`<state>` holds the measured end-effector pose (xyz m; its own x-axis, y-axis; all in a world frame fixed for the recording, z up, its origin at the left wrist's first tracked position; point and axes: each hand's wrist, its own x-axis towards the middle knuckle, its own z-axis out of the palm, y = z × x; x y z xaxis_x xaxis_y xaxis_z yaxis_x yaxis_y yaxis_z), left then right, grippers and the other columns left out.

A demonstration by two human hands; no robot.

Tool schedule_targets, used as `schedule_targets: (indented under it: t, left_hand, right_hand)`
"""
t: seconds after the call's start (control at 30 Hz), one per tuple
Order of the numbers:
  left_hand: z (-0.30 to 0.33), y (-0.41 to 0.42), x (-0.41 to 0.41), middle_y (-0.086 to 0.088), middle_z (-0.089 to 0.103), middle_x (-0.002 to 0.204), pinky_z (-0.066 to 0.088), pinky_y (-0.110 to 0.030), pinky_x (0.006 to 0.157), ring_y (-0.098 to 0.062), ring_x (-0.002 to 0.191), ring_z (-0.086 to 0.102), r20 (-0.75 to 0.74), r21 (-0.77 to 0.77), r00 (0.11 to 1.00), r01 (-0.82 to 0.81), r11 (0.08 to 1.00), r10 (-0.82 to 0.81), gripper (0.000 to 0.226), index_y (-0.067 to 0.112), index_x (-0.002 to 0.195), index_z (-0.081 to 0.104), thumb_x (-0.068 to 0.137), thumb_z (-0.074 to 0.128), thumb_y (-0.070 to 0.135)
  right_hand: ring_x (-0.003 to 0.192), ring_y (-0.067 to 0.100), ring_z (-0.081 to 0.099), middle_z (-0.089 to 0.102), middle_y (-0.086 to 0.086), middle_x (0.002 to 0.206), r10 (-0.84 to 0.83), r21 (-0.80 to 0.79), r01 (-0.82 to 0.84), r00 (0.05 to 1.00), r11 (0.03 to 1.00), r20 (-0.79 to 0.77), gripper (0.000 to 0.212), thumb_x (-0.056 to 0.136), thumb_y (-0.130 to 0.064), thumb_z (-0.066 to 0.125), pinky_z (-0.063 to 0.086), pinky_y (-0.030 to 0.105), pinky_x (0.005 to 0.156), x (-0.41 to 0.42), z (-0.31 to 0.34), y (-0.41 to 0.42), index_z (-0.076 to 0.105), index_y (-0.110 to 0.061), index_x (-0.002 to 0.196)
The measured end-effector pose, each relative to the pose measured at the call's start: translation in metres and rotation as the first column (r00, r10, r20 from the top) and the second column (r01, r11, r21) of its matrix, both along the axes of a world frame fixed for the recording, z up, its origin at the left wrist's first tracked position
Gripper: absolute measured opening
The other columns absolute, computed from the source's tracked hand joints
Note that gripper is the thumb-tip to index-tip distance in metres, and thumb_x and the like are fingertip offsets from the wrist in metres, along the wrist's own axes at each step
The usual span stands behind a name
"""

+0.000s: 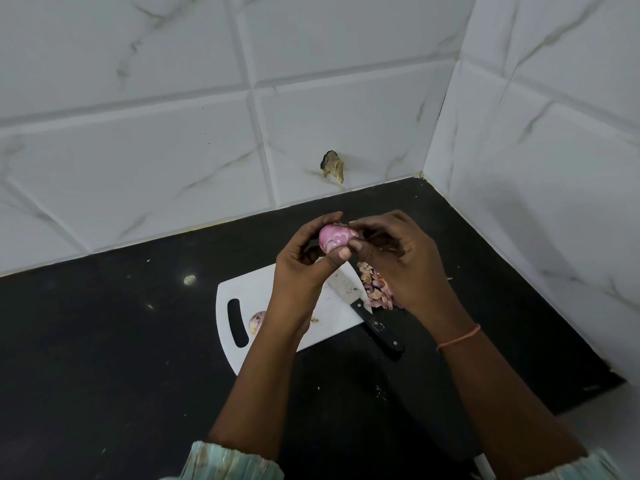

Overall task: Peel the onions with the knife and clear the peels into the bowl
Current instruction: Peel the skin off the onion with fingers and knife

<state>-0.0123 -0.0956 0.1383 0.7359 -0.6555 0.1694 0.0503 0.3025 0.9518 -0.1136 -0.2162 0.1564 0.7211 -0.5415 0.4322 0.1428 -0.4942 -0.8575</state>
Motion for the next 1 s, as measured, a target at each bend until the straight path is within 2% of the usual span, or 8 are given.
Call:
schedule_targets:
  t: [0.13, 0.27, 0.43, 0.57, 0.67, 0.77, 0.9, 1.0]
  left_hand:
    - [0.002, 0.002, 0.002, -0.01, 0.068, 0.122, 0.054, -0.032, 0.092, -0.024, 0.112, 0.066, 0.039, 0.018, 0.999, -0.009, 1.0, 0.008, 0.046, 0.014, 0.121, 0.067, 0.078, 0.08, 0.006]
    - [0.005, 0.003, 0.0, -0.009, 0.068, 0.121, 0.054, -0.028, 0.089, -0.02, 0.109, 0.067, 0.056, 0.028, 0.998, -0.019, 0.999, 0.018, 0.047, 0.015, 0.118, 0.067, 0.073, 0.079, 0.014]
    - [0.003, 0.003, 0.0, -0.007, 0.068, 0.121, 0.054, -0.034, 0.095, -0.022, 0.112, 0.065, 0.044, 0.027, 0.999, -0.03, 0.999, 0.028, 0.045, 0.018, 0.117, 0.067, 0.074, 0.079, 0.015]
    - [0.006, 0.002, -0.001, -0.001, 0.07, 0.117, 0.055, -0.029, 0.09, -0.019, 0.111, 0.066, 0.067, 0.043, 0.997, -0.028, 0.999, 0.025, 0.047, 0.018, 0.114, 0.067, 0.069, 0.081, 0.016]
    - [0.003, 0.002, 0.0, -0.005, 0.069, 0.119, 0.055, -0.032, 0.092, -0.021, 0.113, 0.065, 0.035, 0.036, 0.999, -0.018, 0.999, 0.017, 0.046, 0.017, 0.114, 0.066, 0.072, 0.083, 0.01]
    - [0.0, -0.001, -0.001, -0.007, 0.068, 0.121, 0.054, -0.033, 0.095, -0.023, 0.114, 0.065, 0.002, 0.04, 1.0, -0.02, 0.999, 0.02, 0.042, 0.016, 0.114, 0.064, 0.078, 0.08, 0.003]
    - [-0.002, -0.005, -0.004, -0.01, 0.066, 0.122, 0.053, -0.032, 0.095, -0.022, 0.114, 0.065, -0.067, 0.04, 0.997, -0.033, 0.999, 0.035, 0.045, 0.014, 0.116, 0.059, 0.077, 0.078, 0.005]
    - [-0.002, -0.009, -0.005, -0.01, 0.066, 0.123, 0.053, -0.038, 0.099, -0.025, 0.116, 0.064, -0.208, 0.025, 0.978, -0.015, 1.0, 0.02, 0.047, 0.016, 0.12, 0.058, 0.075, 0.071, 0.009]
  right_hand:
    - [0.091, 0.009, 0.067, 0.065, 0.0, 0.096, -0.001, -0.096, 0.0, 1.0, 0.995, -0.002, 0.018, 0.087, -0.017, 0.072, 0.053, 0.018, 0.082, 0.001, -0.001, -0.006, 0.073, -0.013, 0.104]
    - [0.087, 0.009, 0.066, 0.068, 0.002, 0.091, -0.019, -0.202, 0.02, 1.0, 0.979, 0.004, 0.01, 0.089, -0.011, 0.07, 0.053, 0.018, 0.077, 0.0, 0.0, -0.009, 0.073, -0.008, 0.098]
    - [0.084, 0.007, 0.065, 0.068, -0.002, 0.087, -0.08, -0.261, 0.087, 0.996, 0.961, 0.036, 0.004, 0.09, -0.01, 0.07, 0.053, 0.017, 0.075, 0.0, 0.002, -0.004, 0.07, -0.007, 0.093]
    - [0.083, 0.009, 0.064, 0.067, 0.001, 0.089, -0.102, -0.284, 0.112, 0.993, 0.952, 0.051, 0.006, 0.091, -0.009, 0.067, 0.054, 0.02, 0.074, 0.001, 0.003, -0.002, 0.069, -0.004, 0.094]
    - [0.081, 0.008, 0.062, 0.065, 0.001, 0.088, -0.135, -0.315, 0.135, 0.991, 0.94, 0.021, 0.015, 0.09, -0.019, 0.062, 0.052, 0.015, 0.073, 0.004, 0.003, -0.001, 0.066, -0.005, 0.092]
    - [0.081, 0.006, 0.063, 0.066, -0.002, 0.088, -0.183, -0.185, 0.178, 0.983, 0.966, -0.012, 0.013, 0.088, -0.021, 0.064, 0.052, 0.013, 0.074, 0.005, 0.0, 0.0, 0.066, -0.01, 0.093]
    - [0.085, 0.009, 0.068, 0.07, -0.004, 0.091, -0.216, 0.098, 0.225, 0.972, 0.97, -0.087, 0.005, 0.09, -0.017, 0.067, 0.058, 0.026, 0.08, 0.005, -0.001, 0.0, 0.067, -0.019, 0.094]
    - [0.089, 0.014, 0.071, 0.073, 0.001, 0.092, -0.181, 0.373, 0.206, 0.978, 0.904, -0.102, 0.006, 0.091, -0.016, 0.066, 0.059, 0.034, 0.082, 0.005, 0.002, 0.001, 0.069, -0.021, 0.092]
